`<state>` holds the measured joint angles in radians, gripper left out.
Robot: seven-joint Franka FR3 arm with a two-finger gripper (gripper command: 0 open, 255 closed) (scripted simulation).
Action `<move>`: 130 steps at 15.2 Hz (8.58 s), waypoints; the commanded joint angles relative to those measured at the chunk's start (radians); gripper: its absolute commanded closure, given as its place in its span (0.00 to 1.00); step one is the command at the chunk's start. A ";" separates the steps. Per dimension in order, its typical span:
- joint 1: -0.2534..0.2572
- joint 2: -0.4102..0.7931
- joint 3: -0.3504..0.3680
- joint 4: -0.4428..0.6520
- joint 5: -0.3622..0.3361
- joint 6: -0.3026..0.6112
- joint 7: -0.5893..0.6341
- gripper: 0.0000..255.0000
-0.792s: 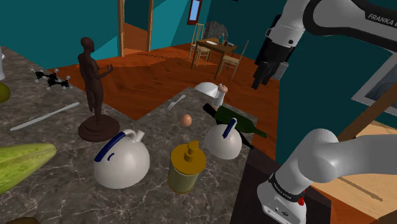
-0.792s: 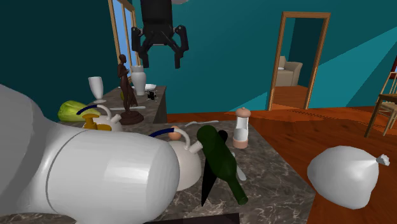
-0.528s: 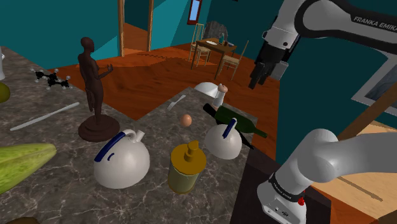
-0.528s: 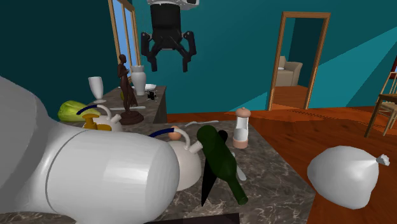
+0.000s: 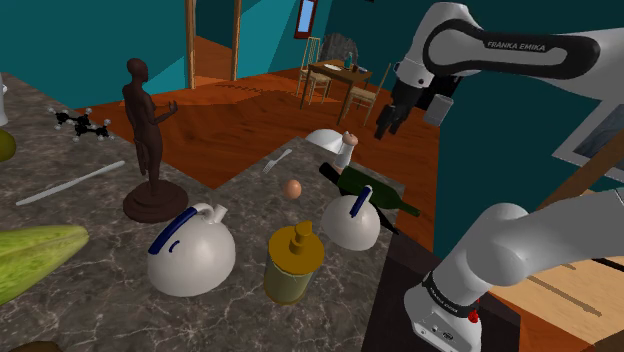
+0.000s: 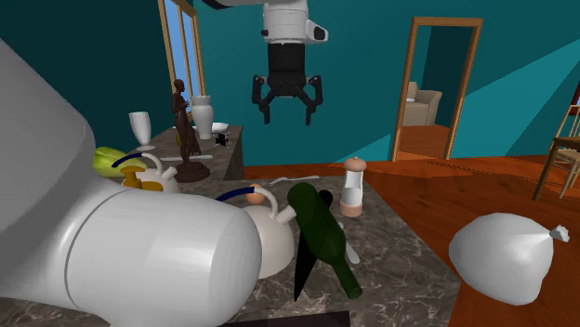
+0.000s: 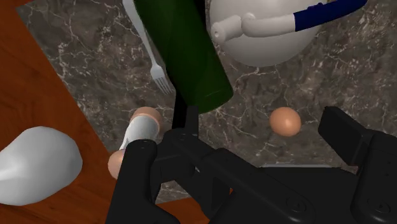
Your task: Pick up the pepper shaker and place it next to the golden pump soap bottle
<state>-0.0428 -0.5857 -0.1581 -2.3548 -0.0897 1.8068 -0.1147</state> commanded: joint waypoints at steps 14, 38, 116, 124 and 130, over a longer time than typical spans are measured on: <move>-0.023 0.503 -0.197 0.235 0.085 0.304 -0.272 0.00; -0.068 0.790 -0.221 0.376 0.232 0.438 -0.421 1.00; 0.113 0.328 -0.024 0.580 0.048 -0.198 0.034 1.00; 0.175 0.224 0.111 0.476 0.060 -0.203 0.230 1.00; 0.223 0.190 0.215 0.447 0.087 -0.210 0.377 1.00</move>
<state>0.1723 -0.3828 0.0404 -1.8923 -0.0077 1.5946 0.2371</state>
